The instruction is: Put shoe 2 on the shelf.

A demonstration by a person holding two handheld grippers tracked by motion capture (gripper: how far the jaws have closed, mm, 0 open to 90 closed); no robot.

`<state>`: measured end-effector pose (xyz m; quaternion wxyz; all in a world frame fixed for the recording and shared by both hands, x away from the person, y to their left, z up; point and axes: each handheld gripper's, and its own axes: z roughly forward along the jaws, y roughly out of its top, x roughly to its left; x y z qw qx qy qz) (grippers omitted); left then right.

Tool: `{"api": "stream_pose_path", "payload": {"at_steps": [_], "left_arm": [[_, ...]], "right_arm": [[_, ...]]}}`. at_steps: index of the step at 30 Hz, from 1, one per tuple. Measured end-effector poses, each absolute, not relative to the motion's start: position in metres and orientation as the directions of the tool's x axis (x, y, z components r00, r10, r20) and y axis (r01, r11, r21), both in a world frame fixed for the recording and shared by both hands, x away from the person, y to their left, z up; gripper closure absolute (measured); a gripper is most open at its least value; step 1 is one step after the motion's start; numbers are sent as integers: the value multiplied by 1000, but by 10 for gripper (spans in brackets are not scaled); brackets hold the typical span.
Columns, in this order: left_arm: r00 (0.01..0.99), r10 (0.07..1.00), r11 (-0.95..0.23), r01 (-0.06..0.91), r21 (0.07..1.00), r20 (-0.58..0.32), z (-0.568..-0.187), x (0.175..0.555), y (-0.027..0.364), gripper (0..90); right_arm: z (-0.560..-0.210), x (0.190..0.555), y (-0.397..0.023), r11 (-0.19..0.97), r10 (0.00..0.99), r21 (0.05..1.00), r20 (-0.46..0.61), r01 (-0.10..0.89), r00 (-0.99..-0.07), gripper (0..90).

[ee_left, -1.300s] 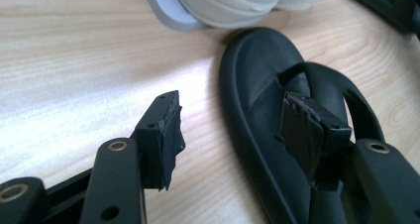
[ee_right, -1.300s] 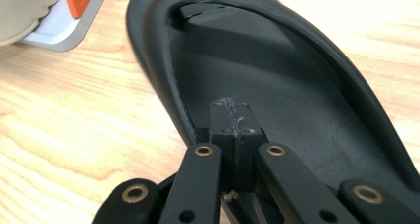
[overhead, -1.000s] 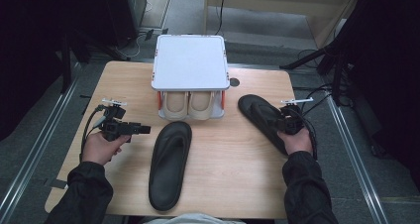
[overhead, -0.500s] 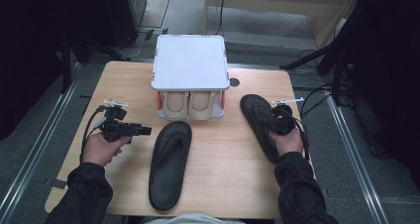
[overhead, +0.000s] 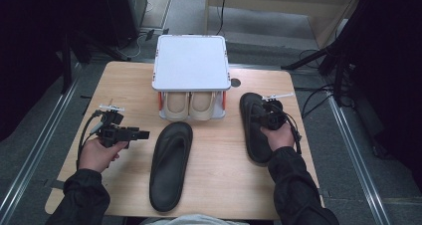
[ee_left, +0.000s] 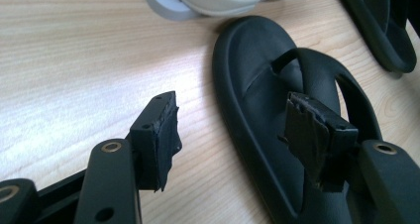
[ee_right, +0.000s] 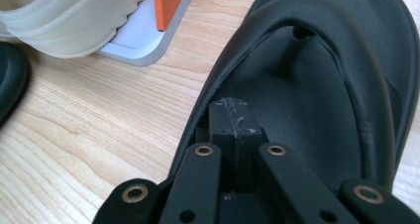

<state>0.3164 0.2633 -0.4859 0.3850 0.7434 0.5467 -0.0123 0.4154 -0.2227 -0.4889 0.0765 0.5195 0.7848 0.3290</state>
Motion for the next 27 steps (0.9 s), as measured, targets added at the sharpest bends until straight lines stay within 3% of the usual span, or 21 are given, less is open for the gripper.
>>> {"api": "stream_pose_path", "payload": {"at_steps": [7,17,20,22,27], "left_arm": [[401,805,-102,820,564,-438,-485,310,265,383],[403,806,-106,819,564,-433,-485,310,264,379],[407,808,-108,814,571,-427,-485,310,264,384],[406,810,-108,813,572,-424,-485,310,264,383],[407,810,-111,814,570,-422,-485,310,263,382]], "right_arm": [[-486,419,-221,254,858,603,220,756,-464,900],[-465,412,-257,181,879,663,222,726,-422,856],[-463,411,-267,162,888,675,218,720,-404,788],[-464,411,-272,149,898,679,211,718,-386,682],[-476,416,-275,142,897,656,232,741,-377,654]]}}
